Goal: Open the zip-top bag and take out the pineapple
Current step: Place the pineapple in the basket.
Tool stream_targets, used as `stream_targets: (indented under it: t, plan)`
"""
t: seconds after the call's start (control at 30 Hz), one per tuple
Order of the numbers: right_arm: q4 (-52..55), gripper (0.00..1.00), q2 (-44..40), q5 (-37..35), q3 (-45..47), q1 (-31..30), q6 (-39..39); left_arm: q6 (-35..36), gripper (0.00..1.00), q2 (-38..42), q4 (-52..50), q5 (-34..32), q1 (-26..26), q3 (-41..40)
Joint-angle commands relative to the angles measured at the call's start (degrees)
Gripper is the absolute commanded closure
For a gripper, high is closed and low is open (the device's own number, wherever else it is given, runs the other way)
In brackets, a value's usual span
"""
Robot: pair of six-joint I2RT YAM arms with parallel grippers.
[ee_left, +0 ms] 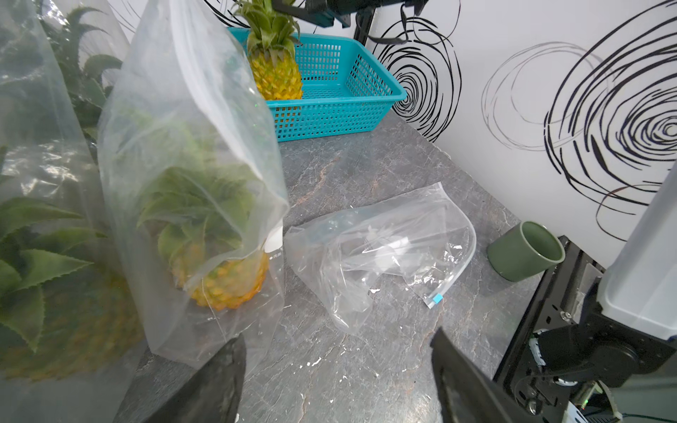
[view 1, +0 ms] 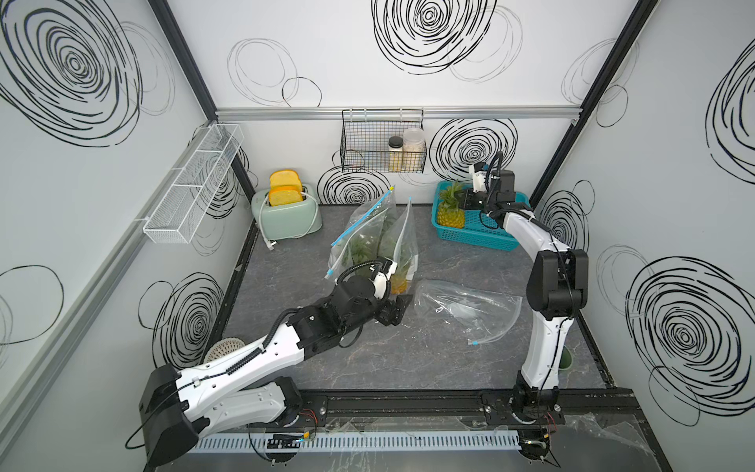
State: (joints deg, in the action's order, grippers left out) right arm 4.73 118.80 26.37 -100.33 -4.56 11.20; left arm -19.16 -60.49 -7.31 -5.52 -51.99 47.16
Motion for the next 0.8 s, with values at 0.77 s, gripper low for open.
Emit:
stream_targets:
  t: [0.77]
  plan:
    - [-14.67,1.00,-14.09,11.44,18.73,5.48,9.64,-0.35,0.18,-1.56,4.49,2.00,0.57,-1.28]
